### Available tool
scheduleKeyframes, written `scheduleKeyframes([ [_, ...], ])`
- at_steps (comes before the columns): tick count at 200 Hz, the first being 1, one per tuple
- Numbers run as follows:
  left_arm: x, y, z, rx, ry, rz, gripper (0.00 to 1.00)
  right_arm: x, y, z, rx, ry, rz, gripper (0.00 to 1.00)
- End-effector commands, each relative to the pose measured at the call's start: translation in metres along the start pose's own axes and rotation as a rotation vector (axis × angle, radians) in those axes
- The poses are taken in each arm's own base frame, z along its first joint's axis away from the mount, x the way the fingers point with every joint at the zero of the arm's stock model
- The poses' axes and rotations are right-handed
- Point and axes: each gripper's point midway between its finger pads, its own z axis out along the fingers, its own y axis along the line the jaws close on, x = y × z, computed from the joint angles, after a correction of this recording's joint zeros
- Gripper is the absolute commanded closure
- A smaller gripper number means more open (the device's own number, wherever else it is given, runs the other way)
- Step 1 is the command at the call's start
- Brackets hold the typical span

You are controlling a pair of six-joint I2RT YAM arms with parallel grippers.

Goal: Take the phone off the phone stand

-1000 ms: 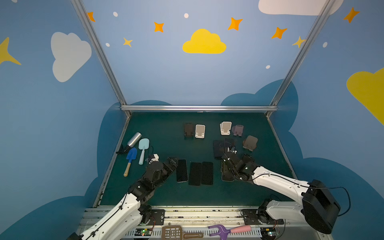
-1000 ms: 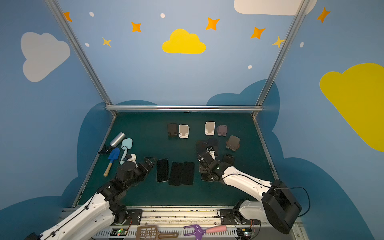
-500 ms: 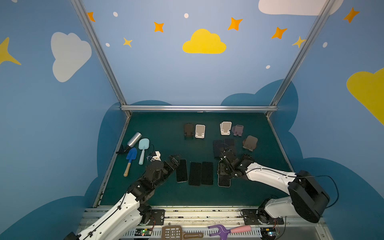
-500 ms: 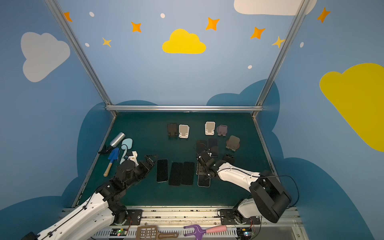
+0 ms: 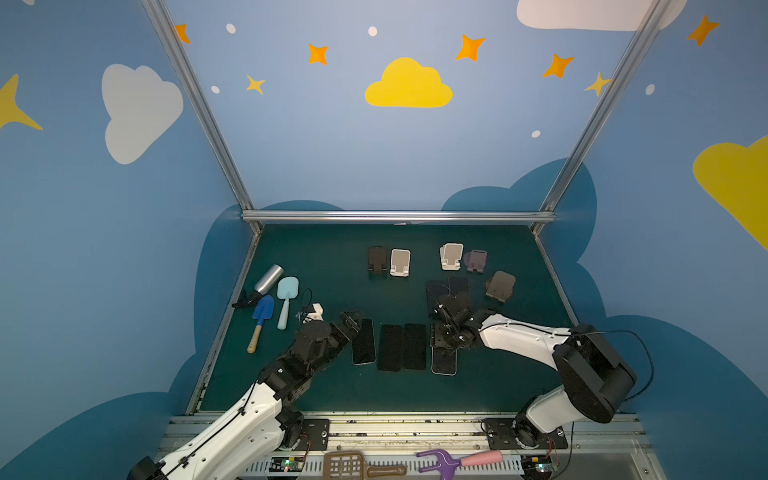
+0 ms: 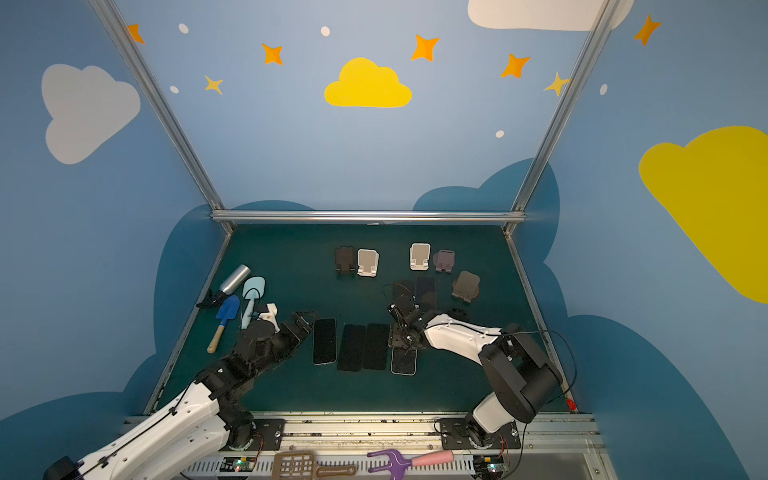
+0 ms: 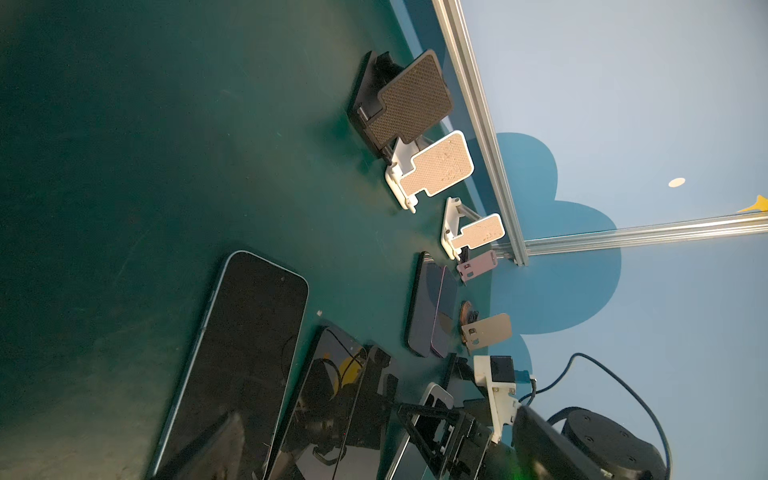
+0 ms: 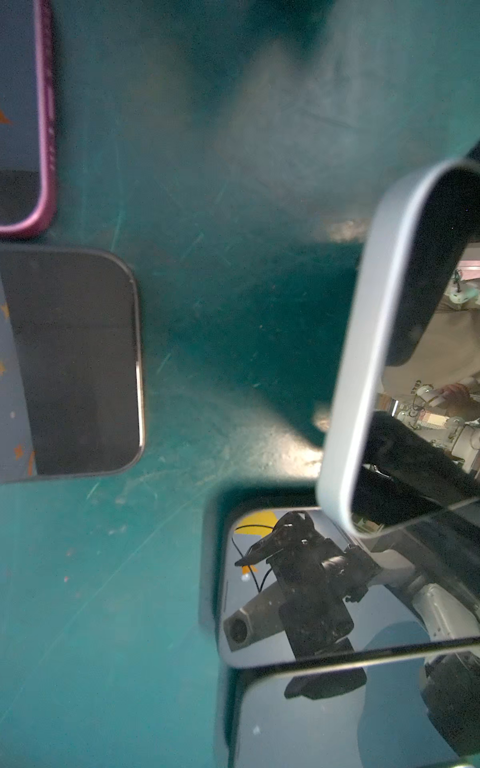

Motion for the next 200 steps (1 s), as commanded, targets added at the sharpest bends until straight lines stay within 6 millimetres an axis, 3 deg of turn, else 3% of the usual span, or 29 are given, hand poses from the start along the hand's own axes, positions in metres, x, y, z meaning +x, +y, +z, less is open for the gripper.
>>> scheduleKeyframes([
  [1,-0.005,-0.008,-0.003,0.013,-0.019,0.004,0.00,0.015,-0.013,0.008,0.053,0.093,0.014,0.34],
  [70,-0.006,-0.003,-0.005,0.001,-0.027,0.003,0.00,0.030,-0.021,0.020,0.110,0.210,0.008,0.32],
  [200,-0.008,-0.002,-0.011,-0.011,-0.042,-0.001,0.00,0.025,-0.025,0.004,0.118,0.185,0.000,0.20],
])
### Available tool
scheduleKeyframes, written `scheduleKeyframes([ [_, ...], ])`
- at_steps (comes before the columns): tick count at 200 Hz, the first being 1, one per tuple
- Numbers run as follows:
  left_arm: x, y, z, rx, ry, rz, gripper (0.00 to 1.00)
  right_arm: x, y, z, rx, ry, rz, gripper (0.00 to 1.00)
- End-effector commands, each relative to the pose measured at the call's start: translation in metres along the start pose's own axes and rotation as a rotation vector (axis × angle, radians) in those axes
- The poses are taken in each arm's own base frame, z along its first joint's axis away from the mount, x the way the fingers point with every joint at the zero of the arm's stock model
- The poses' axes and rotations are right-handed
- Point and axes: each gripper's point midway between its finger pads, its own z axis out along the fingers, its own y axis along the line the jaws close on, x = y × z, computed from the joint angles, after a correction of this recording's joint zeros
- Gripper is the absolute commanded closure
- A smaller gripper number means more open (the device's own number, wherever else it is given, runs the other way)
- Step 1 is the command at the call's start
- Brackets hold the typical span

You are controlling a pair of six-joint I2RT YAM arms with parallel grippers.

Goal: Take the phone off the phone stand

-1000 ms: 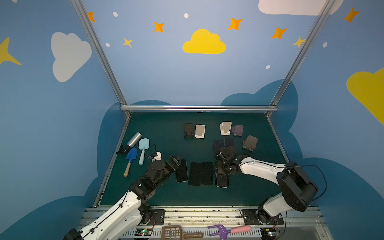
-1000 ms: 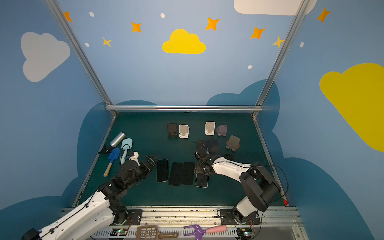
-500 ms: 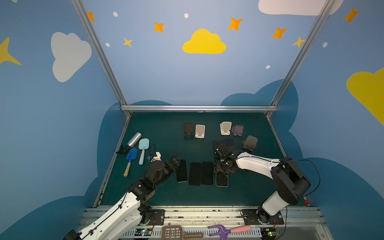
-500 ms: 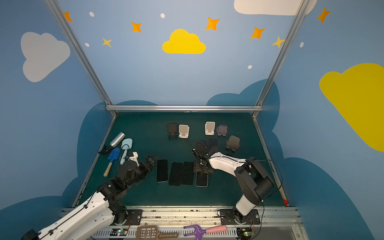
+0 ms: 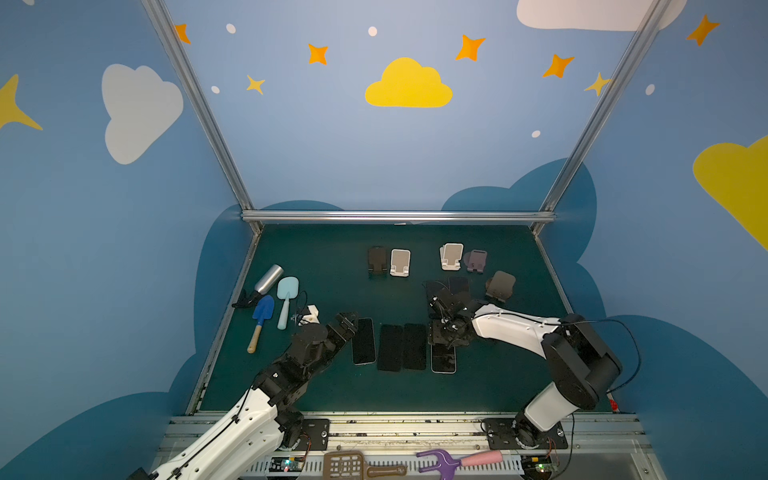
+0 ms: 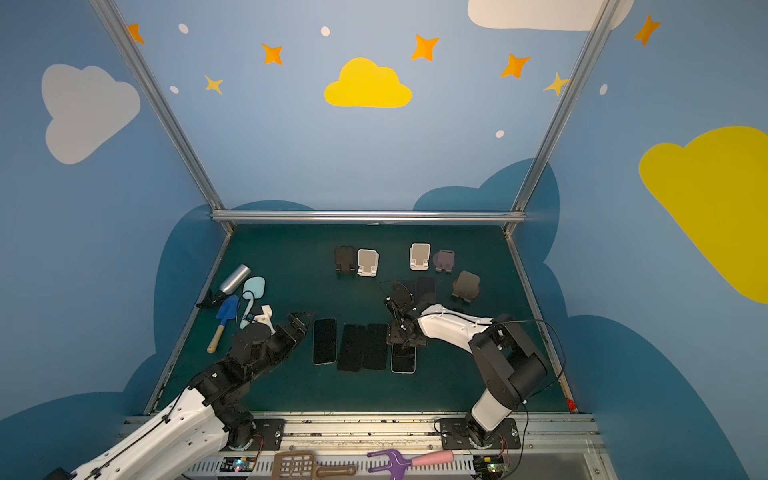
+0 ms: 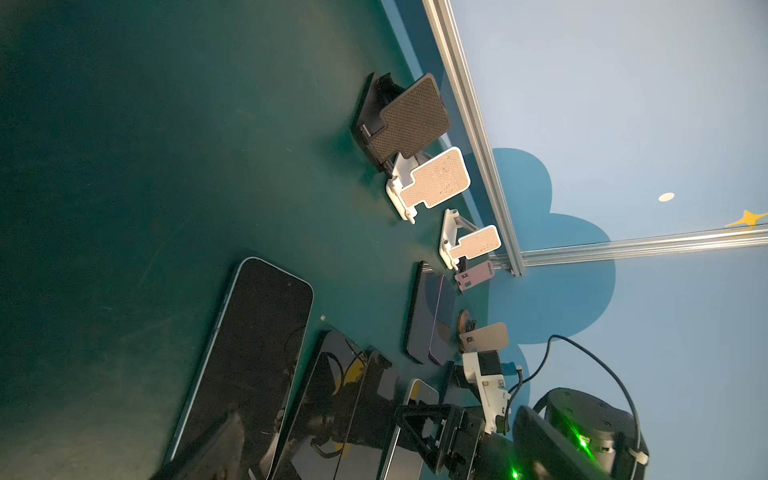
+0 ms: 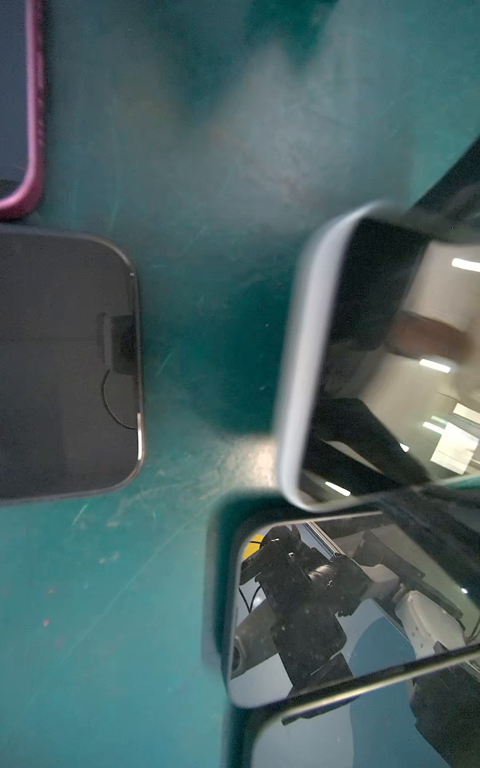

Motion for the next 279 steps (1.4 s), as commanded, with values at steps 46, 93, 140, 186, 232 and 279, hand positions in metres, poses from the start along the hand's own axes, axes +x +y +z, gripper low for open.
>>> scheduleKeyframes([
  [46,-0.001,-0.005,0.000,-0.009,-0.003,0.007,0.00,0.018,-0.022,-0.012,0.061,0.064,0.000,0.17],
  [93,-0.001,-0.006,-0.001,0.008,-0.008,0.007,0.00,-0.008,-0.043,-0.098,0.124,-0.147,0.038,0.13],
  [140,0.000,-0.009,0.000,0.031,-0.008,0.012,0.00,-0.041,-0.111,-0.163,0.334,-0.576,0.189,0.08],
  [186,0.002,-0.008,0.000,0.039,-0.001,0.003,0.00,-0.069,-0.128,-0.149,0.230,-0.634,0.202,0.03],
  [232,0.000,-0.004,-0.001,0.034,-0.015,0.013,0.00,-0.081,-0.130,-0.118,0.186,-0.552,0.216,0.03],
  [279,0.000,-0.002,0.004,0.023,-0.019,0.010,0.00,-0.077,-0.150,-0.091,0.238,-0.498,0.283,0.03],
])
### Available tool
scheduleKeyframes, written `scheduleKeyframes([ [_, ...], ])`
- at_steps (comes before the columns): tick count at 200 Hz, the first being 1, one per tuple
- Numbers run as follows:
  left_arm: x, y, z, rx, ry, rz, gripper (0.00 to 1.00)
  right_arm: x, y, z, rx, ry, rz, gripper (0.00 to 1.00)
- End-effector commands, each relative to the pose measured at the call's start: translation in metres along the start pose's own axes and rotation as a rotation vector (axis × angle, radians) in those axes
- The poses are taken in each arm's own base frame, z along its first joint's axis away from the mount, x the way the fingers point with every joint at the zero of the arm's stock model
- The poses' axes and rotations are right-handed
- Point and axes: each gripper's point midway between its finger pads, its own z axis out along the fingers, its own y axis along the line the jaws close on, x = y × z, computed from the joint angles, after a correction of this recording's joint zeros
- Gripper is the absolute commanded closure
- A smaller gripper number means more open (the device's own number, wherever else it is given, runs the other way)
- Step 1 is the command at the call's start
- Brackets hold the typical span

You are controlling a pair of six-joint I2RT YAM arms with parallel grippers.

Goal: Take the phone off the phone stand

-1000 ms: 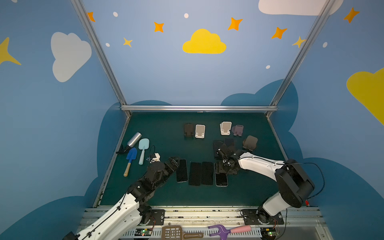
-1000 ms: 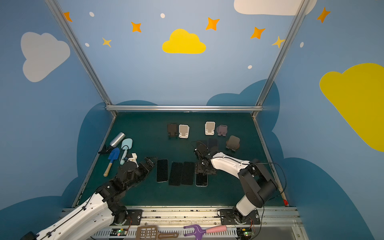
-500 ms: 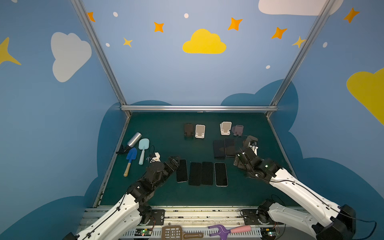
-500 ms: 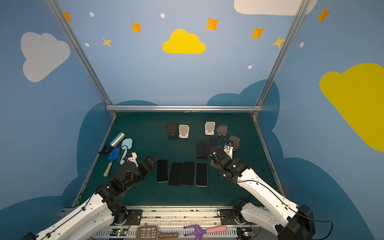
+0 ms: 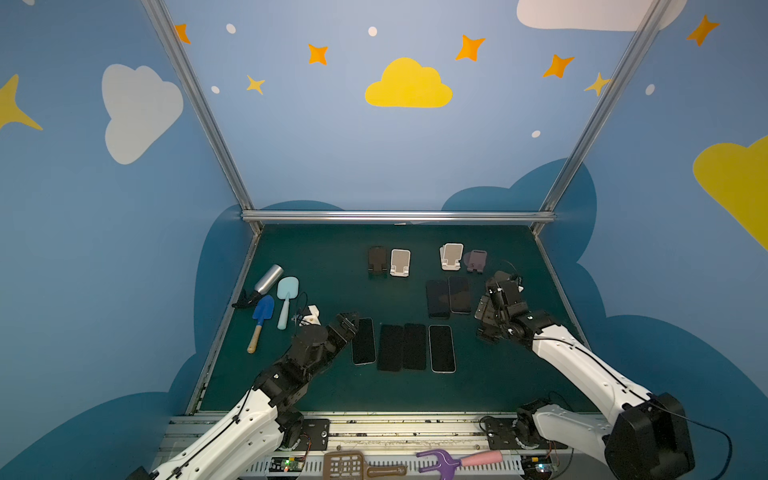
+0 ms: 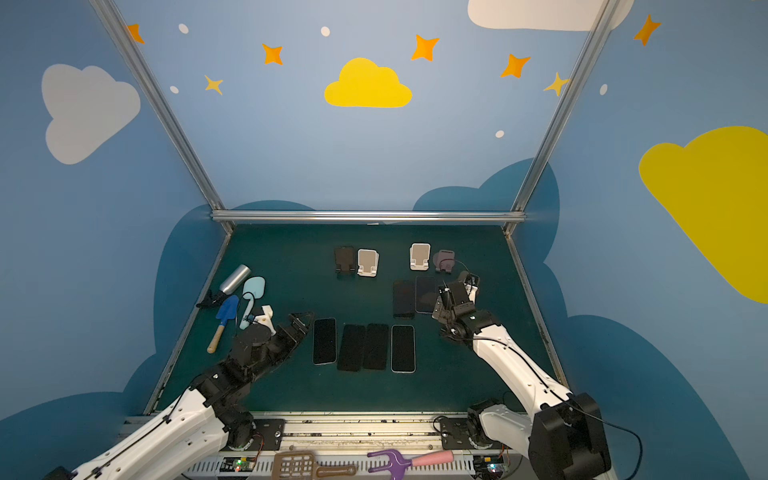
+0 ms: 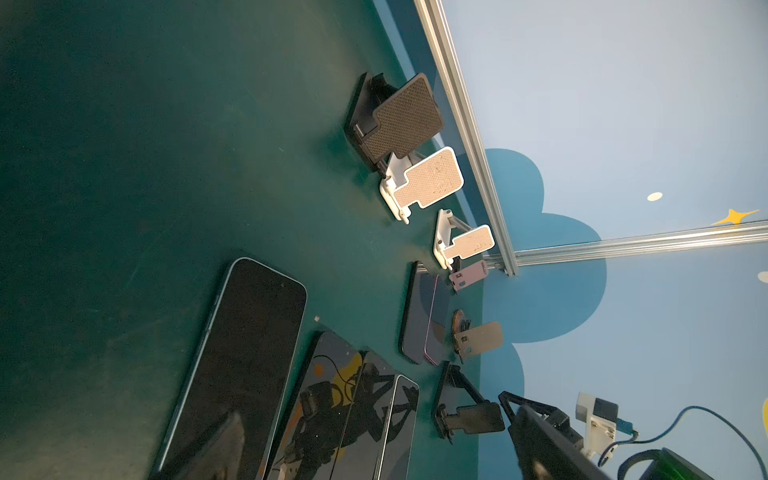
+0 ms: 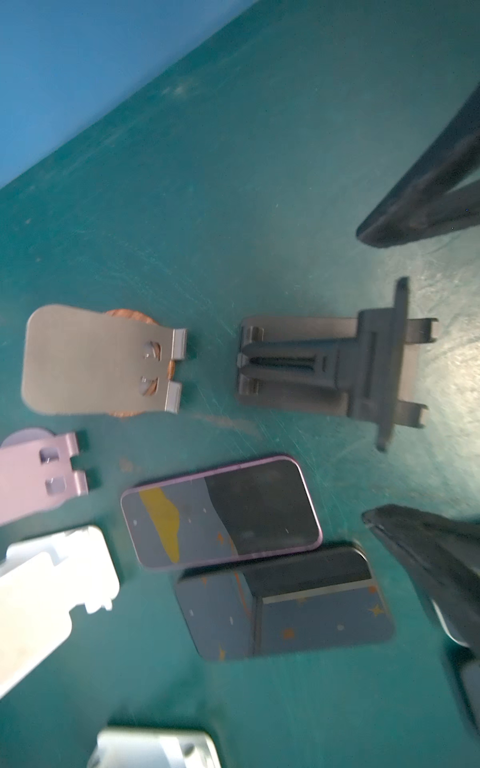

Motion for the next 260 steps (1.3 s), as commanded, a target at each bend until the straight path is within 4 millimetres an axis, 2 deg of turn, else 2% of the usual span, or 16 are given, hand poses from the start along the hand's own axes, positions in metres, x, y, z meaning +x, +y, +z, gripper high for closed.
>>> scheduleKeyframes([
  [1,-0.001,0.001,0.003,-0.003,-0.012,0.012,0.00,0.005,0.002,0.014,0.003,0.021,0.012,0.03],
  [41,0.000,0.002,0.005,-0.014,-0.005,0.013,0.00,0.020,0.007,0.035,0.008,0.083,0.006,0.07],
  [106,-0.002,0.009,0.003,-0.024,-0.025,0.006,0.00,0.025,-0.004,0.038,0.090,0.125,0.003,0.36],
  [140,-0.004,0.005,0.000,-0.022,-0.030,0.023,0.00,0.018,0.000,0.021,0.072,0.166,-0.002,0.41],
  [173,-0.005,0.004,0.000,-0.016,-0.035,0.020,0.00,-0.002,0.010,-0.001,0.043,0.122,-0.037,0.43],
  [186,-0.004,0.004,0.001,-0.016,-0.030,0.021,0.00,-0.010,0.025,-0.011,-0.020,0.107,-0.051,0.44],
  [219,-0.006,0.002,-0.003,-0.021,-0.033,0.030,0.00,-0.034,0.079,-0.038,-0.160,0.032,-0.131,0.45],
  [233,-0.008,0.002,-0.005,-0.018,-0.044,0.030,0.00,-0.037,0.118,-0.047,-0.257,0.002,-0.190,0.45],
  [260,-0.009,0.003,-0.007,-0.020,-0.051,0.022,0.00,-0.026,0.198,-0.052,-0.375,-0.005,-0.270,0.45],
])
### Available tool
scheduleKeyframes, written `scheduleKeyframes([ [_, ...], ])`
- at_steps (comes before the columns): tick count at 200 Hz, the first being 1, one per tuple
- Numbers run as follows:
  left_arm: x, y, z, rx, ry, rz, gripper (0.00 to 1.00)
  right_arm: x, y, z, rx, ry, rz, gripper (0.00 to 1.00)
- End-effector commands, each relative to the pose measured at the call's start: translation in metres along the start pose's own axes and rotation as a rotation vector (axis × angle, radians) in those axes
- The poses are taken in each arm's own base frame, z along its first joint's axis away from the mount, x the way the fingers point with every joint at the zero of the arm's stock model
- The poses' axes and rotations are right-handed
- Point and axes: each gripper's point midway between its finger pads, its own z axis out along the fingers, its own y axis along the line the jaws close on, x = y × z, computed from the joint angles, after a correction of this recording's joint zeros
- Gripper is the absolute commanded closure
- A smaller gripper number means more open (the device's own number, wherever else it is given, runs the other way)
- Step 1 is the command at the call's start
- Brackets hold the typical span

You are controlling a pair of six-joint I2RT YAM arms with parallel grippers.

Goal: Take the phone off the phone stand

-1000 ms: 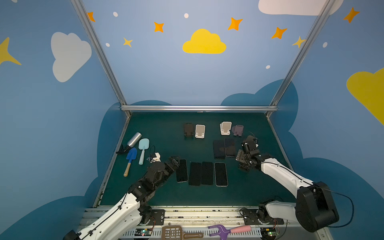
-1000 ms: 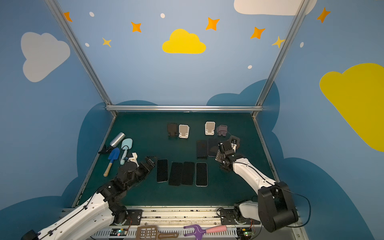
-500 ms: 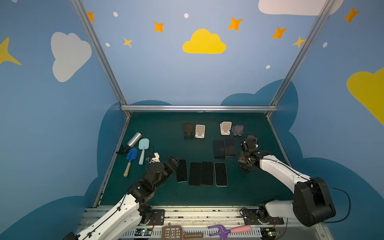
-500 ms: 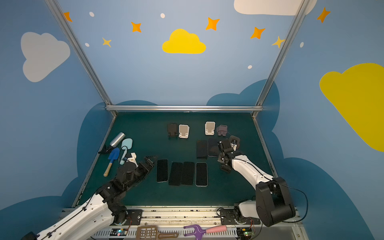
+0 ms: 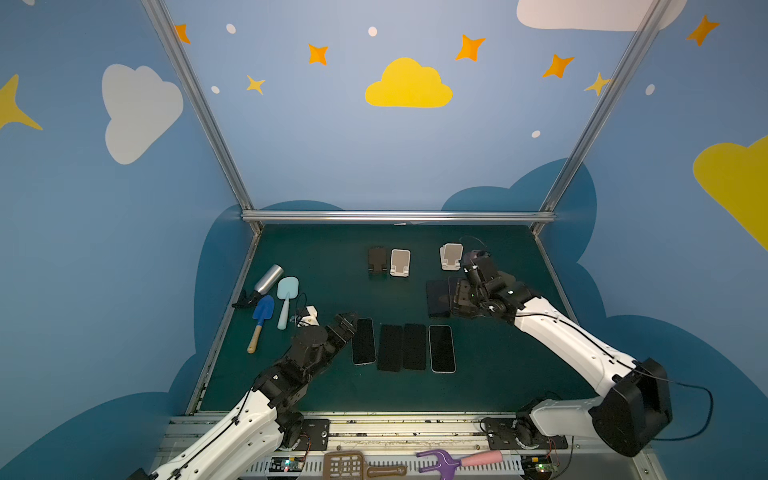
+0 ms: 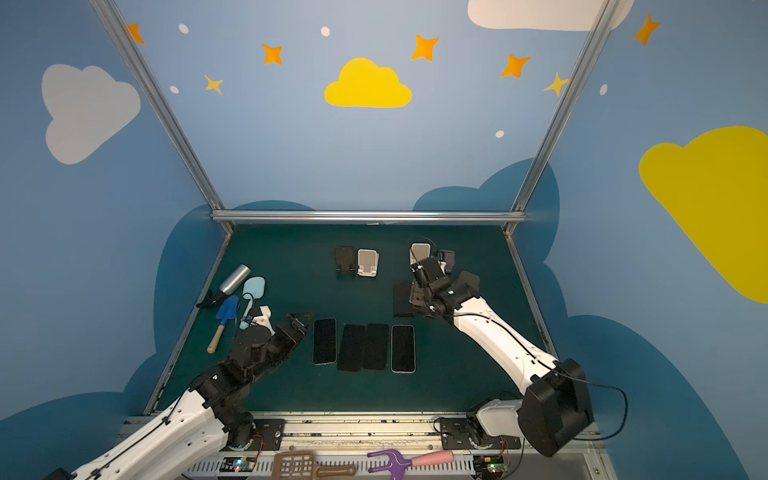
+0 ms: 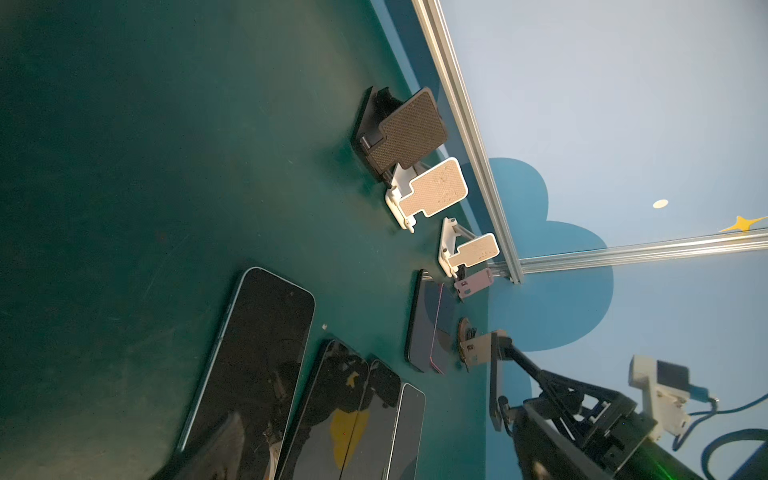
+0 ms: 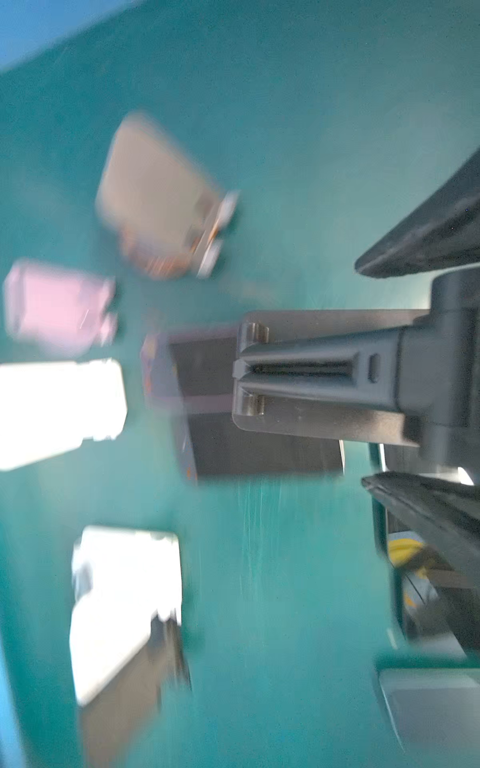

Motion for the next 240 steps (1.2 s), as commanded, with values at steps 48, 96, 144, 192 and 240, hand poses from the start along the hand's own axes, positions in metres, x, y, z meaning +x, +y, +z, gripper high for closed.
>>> scheduleKeyframes([
  [48,-0.005,0.000,-0.007,-0.011,-0.018,0.012,0.00,-0.008,0.163,0.065,-0.117,0.046,-0.098,0.46],
  [96,-0.008,-0.002,-0.014,-0.006,-0.028,0.022,0.00,0.001,0.193,0.109,-0.064,0.059,-0.123,0.45],
  [144,-0.008,-0.001,-0.016,-0.003,-0.030,0.019,0.00,0.021,0.202,0.128,-0.042,0.094,-0.128,0.38],
  [192,-0.018,-0.003,-0.028,-0.010,-0.072,0.052,0.00,0.017,0.210,0.102,-0.094,0.102,-0.163,0.14],
  [240,-0.041,-0.013,-0.049,-0.042,-0.155,0.143,0.00,-0.019,0.194,0.045,-0.113,-0.009,-0.178,0.11],
])
